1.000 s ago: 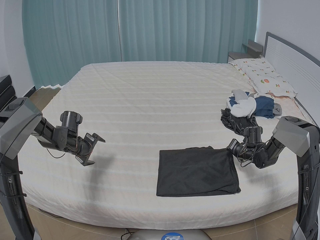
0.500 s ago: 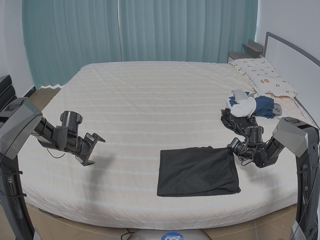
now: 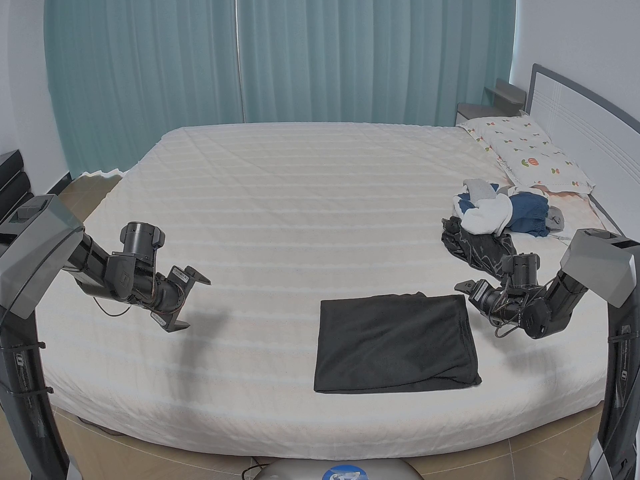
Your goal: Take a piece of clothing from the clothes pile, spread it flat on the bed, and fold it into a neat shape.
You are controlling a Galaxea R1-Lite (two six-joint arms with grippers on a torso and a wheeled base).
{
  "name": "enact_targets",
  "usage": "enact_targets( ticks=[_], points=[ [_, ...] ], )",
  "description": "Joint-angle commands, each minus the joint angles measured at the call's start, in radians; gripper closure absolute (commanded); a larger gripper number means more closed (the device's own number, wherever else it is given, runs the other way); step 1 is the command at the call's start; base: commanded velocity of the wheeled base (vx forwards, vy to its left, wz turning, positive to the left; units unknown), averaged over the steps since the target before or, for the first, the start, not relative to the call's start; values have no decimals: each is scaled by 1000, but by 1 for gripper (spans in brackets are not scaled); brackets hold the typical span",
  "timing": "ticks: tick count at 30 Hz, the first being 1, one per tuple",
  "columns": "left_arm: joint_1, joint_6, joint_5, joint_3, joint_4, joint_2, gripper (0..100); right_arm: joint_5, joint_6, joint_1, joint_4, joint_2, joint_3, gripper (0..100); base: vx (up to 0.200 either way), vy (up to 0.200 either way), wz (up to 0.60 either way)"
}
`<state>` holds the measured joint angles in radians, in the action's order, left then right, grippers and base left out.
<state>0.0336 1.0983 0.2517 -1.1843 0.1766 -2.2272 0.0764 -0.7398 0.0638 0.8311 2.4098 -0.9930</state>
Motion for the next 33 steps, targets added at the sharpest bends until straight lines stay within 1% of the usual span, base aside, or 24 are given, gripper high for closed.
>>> enact_targets(
  ticks=[1, 3, 4, 6, 10, 12, 19, 27, 33],
  points=[
    [0, 0, 0, 0, 0, -2, 0, -18, 40, 39, 0, -90, 109, 0, 0, 0, 0],
    [0, 0, 0, 0, 0, 0, 0, -40, 53, 48, 2, -90, 123, 0, 0, 0, 0],
    [0, 0, 0, 0, 0, 0, 0, -70, 76, 67, 8, -81, 134, 0, 0, 0, 0],
    [0, 0, 0, 0, 0, -2, 0, -98, 102, 79, 20, -70, 145, 0, 0, 0, 0],
    [0, 0, 0, 0, 0, -2, 0, -116, 140, 91, 34, -57, 157, 0, 0, 0, 0],
    [0, 0, 0, 0, 0, -2, 0, -136, 166, 96, 34, -43, 163, 0, 0, 0, 0],
    [0, 0, 0, 0, 0, 0, 0, -178, 188, 74, 34, -6, 154, 0, 0, 0, 0],
    [0, 0, 0, 0, 0, 0, 0, -173, 171, 25, 36, -35, 174, 0, 0, 0, 0],
    [0, 0, 0, 0, 0, 0, 0, -165, 188, -4, 36, -49, 220, 0, 0, 0, 0]
  ],
)
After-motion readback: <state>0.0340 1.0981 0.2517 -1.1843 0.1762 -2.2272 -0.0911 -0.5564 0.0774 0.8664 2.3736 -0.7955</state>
